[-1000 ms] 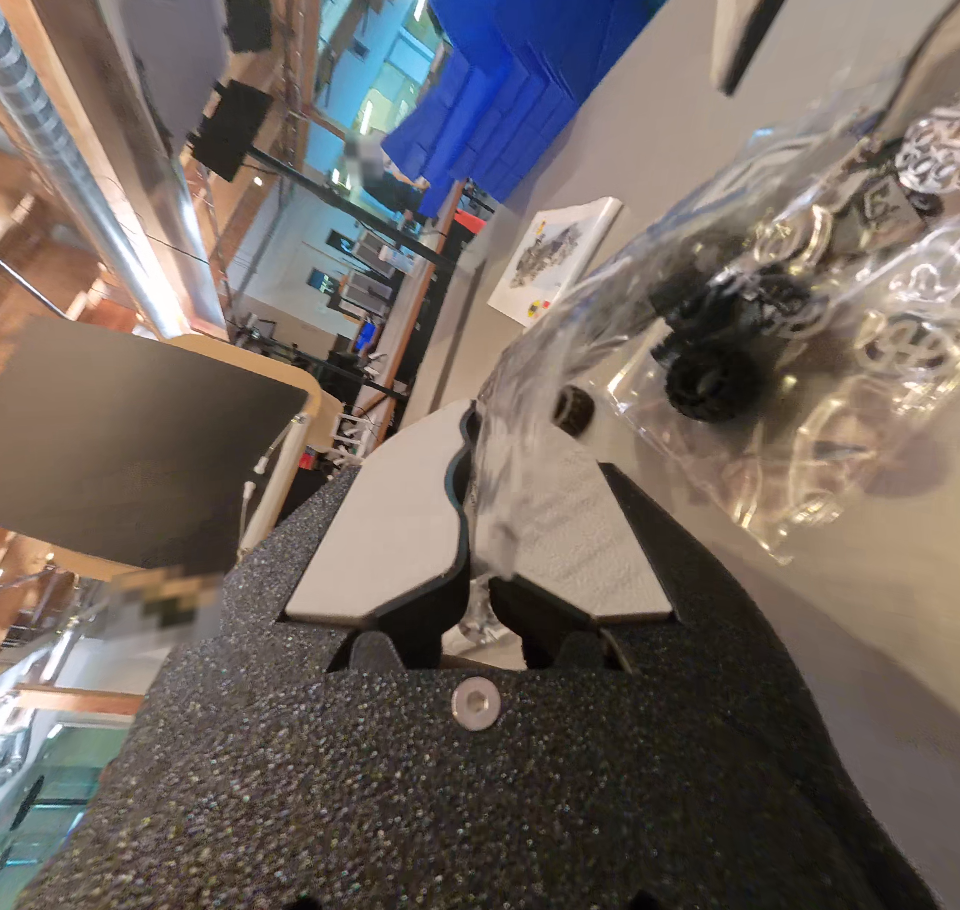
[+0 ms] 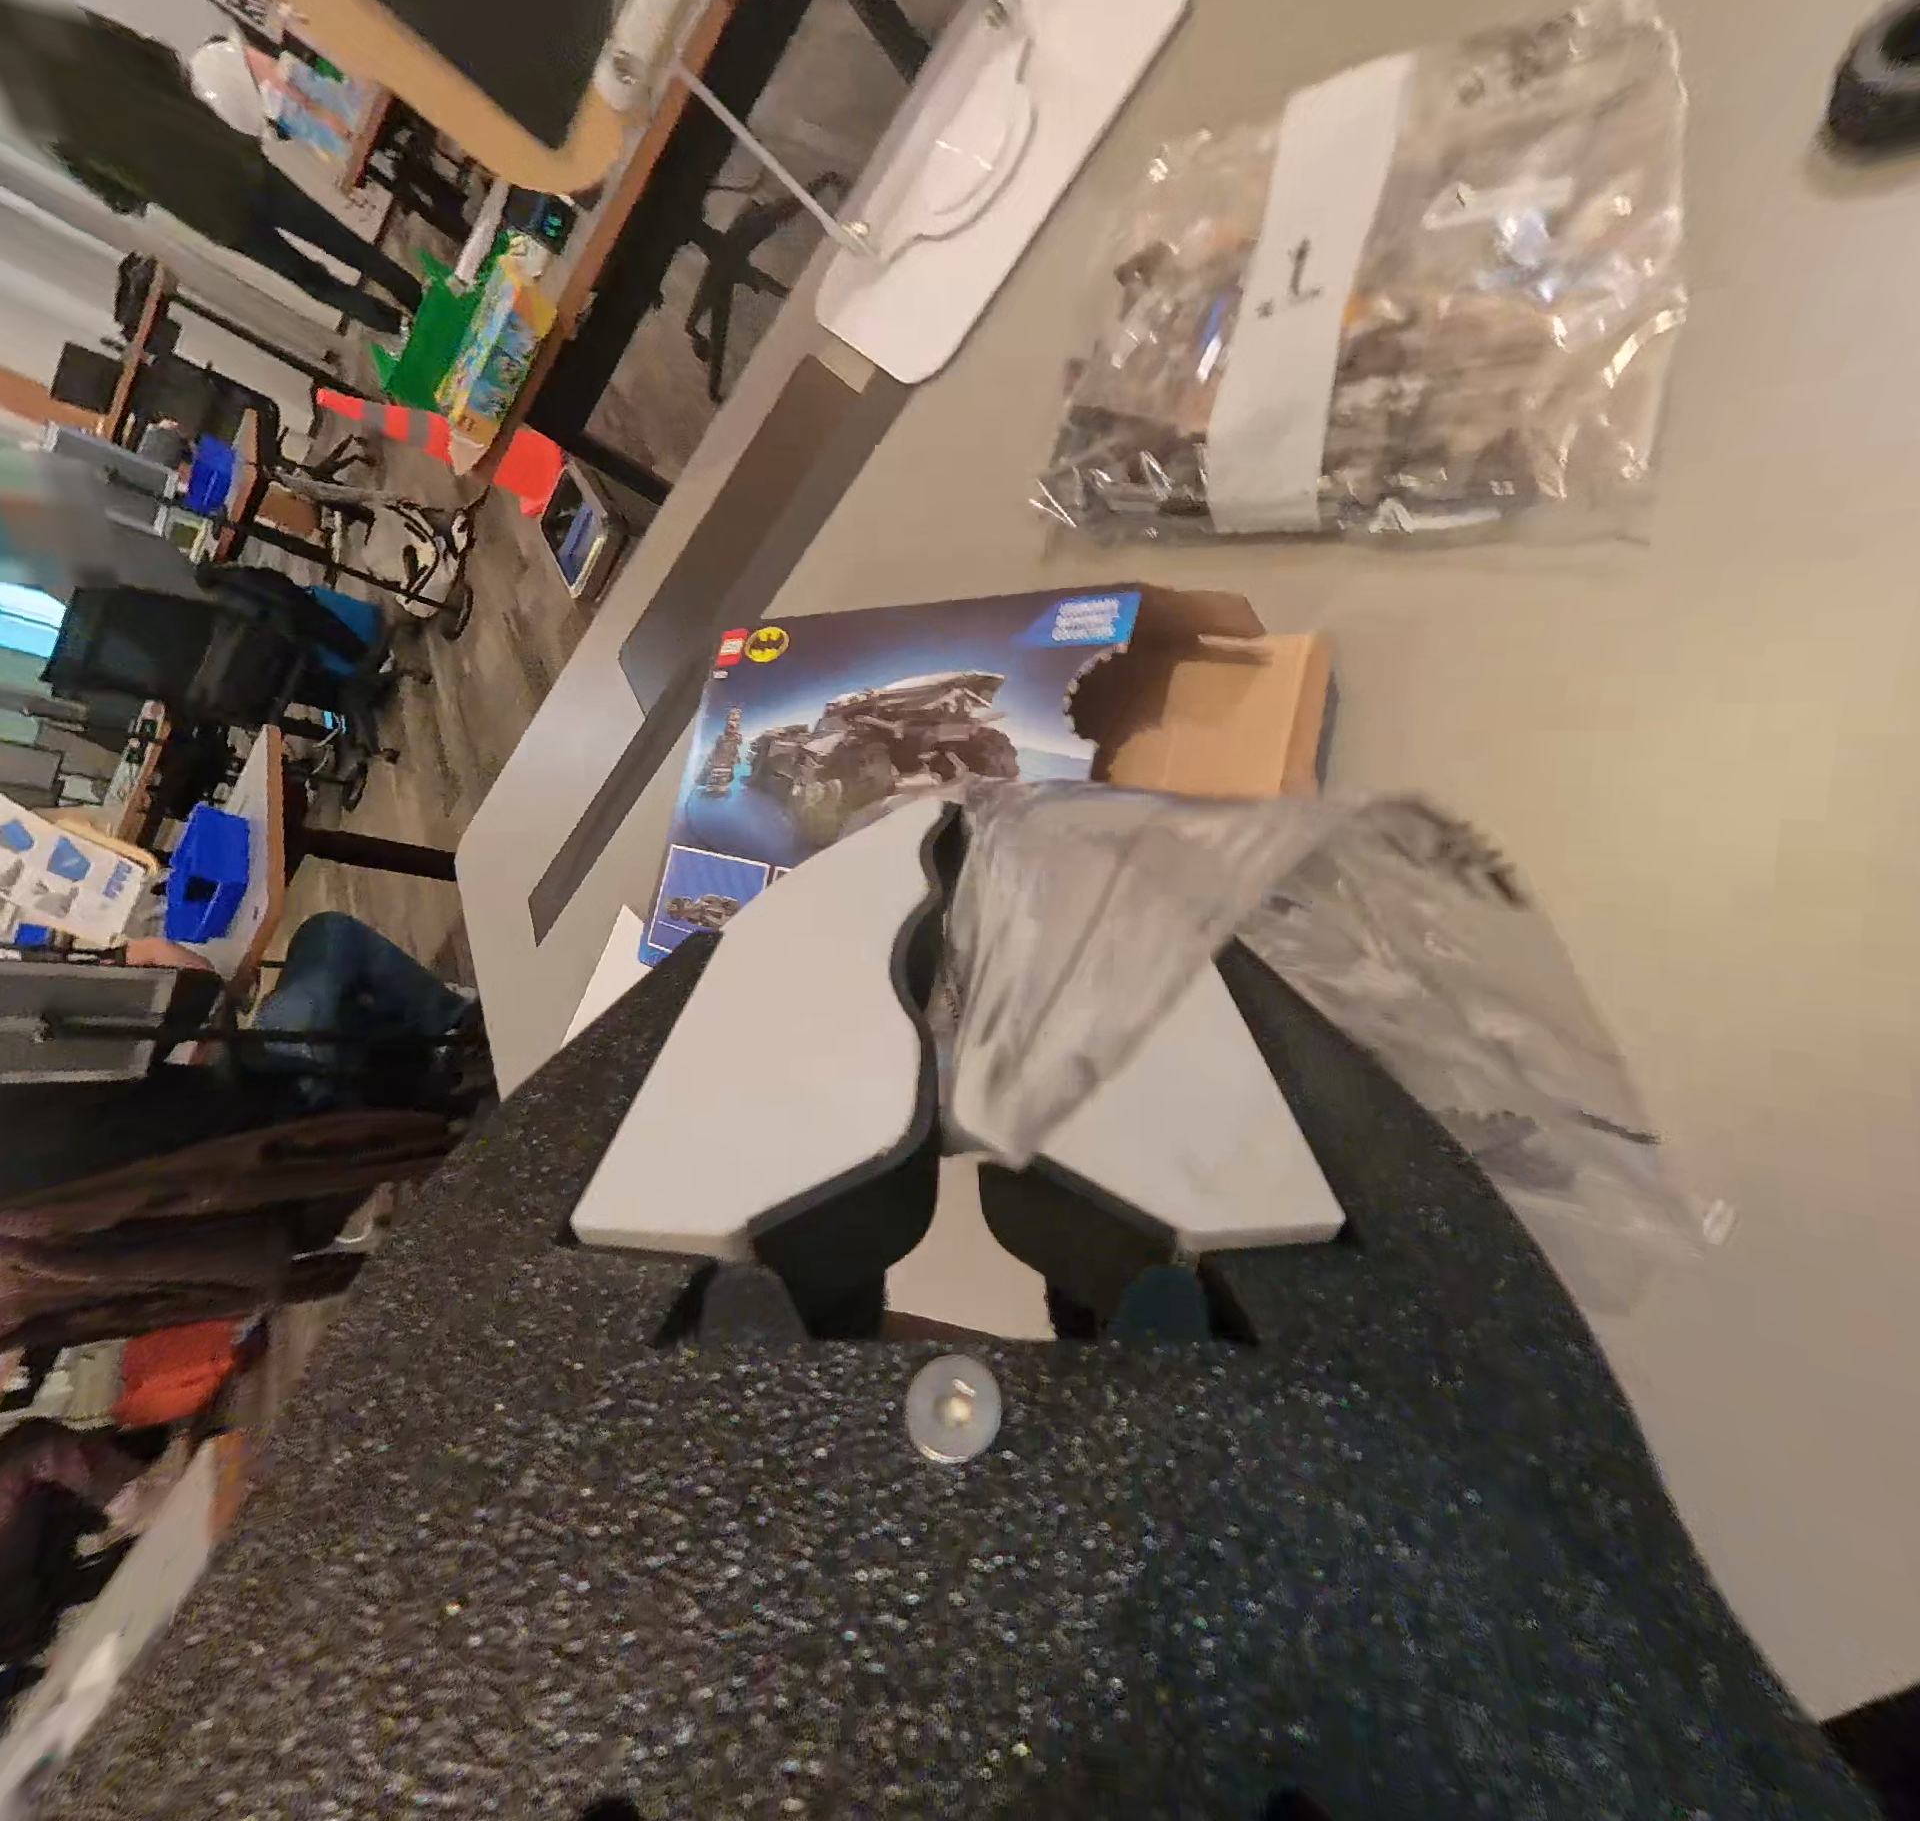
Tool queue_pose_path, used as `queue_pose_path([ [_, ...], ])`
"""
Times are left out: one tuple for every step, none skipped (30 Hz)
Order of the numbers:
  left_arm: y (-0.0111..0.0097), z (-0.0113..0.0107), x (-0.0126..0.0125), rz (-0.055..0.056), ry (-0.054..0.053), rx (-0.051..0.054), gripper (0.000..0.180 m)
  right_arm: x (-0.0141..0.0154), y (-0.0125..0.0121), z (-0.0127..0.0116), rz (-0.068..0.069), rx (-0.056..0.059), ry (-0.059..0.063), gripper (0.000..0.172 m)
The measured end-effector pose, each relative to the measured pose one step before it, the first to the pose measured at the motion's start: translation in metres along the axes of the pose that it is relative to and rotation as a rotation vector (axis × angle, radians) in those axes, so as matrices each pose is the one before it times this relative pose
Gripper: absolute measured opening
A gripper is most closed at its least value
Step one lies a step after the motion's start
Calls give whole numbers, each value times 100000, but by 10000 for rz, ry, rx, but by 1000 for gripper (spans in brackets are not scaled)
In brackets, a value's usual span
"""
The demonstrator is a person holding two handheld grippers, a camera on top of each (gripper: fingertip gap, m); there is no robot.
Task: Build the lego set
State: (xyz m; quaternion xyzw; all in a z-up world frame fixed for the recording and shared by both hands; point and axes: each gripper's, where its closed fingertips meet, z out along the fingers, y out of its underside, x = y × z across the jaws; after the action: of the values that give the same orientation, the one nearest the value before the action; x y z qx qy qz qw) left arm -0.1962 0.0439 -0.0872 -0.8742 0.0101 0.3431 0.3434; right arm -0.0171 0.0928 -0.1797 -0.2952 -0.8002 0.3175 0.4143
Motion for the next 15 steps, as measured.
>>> queue_pose_path([
  [-477, -126, -686, -354, -226, 260, 0, -216, -545, 720, -45, 61, -106, 41],
  [-422, -25, -842, -358, -439, 266, 0, -223, -400, 653, -22, 42, -108, 41],
  [-144, 185, -681, -265, -474, 162, 0, -284, -256, 613, 3, 13, -145, 41],
  [417, 400, -340, -92, -398, -84, 0, -321, -107, 537, 17, -27, -157, 41],
  [794, 440, 12, 16, -308, -201, 0, -279, -34, 452, 11, -49, -103, 41],
  [1042, 348, 578, 117, -71, -262, 0, -311, 11, 335, -8, -27, -78, 41],
  [1227, 196, 1006, 256, 126, -348, 0, -402, 104, 288, -3, -46, -121, 41],
  [1241, 22, 939, 359, 39, -333, 0, -414, 236, 260, 2, -82, -135, 41],
  [1065, -191, 946, 329, 90, -263, 0, -330, 306, 255, 5, -109, -114, 41],
  [892, -350, 952, 155, 171, -246, 0, -234, 340, 276, 18, -131, -97, 41],
  [674, -470, 889, 142, 154, -181, 0, -124, 302, 282, 37, -126, -78, 41],
  [551, -473, 803, 201, 102, -166, 0, -11, 224, 294, 59, -118, -48, 41],
  [457, -414, 689, 167, 41, -151, 0, 45, 128, 293, 56, -88, -27, 41],
  [356, -325, 739, 106, 118, -113, 0, 49, 64, 290, 44, -71, -19, 41],
  [383, -218, 845, 56, 242, -144, 0, 92, 38, 289, 36, -63, 34, 42],
])
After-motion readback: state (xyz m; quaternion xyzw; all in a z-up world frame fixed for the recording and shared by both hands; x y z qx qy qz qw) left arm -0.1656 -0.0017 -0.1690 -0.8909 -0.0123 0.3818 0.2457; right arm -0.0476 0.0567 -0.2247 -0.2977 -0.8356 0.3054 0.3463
